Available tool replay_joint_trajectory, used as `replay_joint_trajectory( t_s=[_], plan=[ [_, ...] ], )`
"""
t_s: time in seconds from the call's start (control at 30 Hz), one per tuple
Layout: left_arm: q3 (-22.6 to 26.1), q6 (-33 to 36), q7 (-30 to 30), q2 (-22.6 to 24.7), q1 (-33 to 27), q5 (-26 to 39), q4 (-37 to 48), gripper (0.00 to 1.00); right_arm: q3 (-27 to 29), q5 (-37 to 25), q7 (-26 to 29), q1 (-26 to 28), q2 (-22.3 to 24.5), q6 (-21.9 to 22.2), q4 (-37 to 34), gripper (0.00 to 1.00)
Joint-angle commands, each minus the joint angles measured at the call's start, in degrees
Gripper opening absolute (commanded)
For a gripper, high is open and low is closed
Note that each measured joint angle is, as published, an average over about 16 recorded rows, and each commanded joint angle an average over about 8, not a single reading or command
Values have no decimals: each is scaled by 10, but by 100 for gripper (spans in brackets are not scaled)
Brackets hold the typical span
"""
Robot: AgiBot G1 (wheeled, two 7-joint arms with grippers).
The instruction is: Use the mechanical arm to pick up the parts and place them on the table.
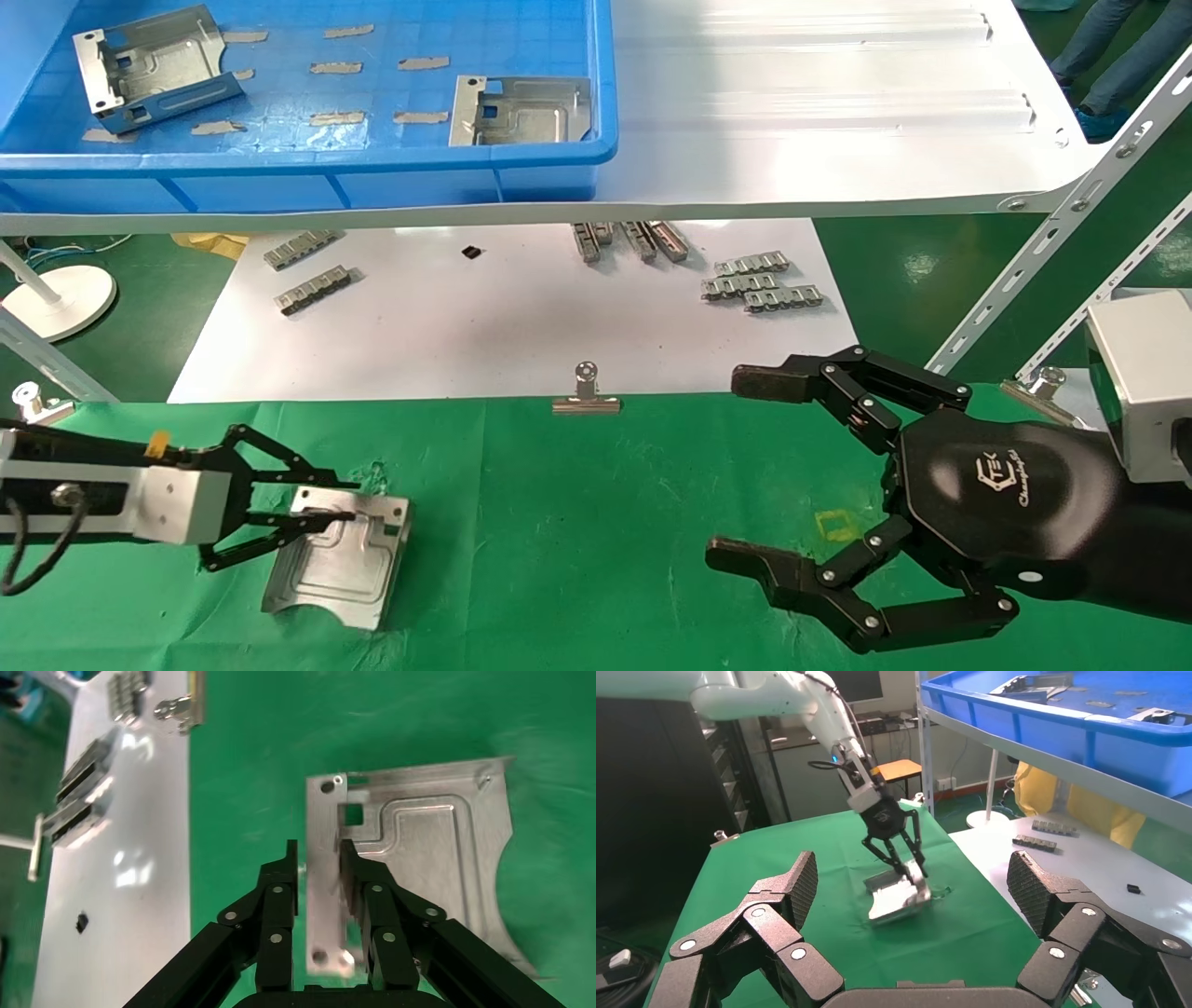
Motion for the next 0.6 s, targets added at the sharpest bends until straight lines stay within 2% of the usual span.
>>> replay_joint_trajectory(
  t_s=[0.03, 0.2, 0.43, 0.6],
  plan=[
    [10, 8, 16, -1, -5, 11, 0, 100, 0, 0, 0, 0, 0, 0, 0, 100],
    [-1, 7, -25, -2, -20, -19, 34, 100, 0, 0, 0, 0, 0, 0, 0, 100],
    [-39, 12, -148, 2, -21, -89, 80, 100, 0, 0, 0, 0, 0, 0, 0, 100],
    [-57, 12, -209, 5, -7, -122, 91, 100, 0, 0, 0, 0, 0, 0, 0, 100]
  ],
)
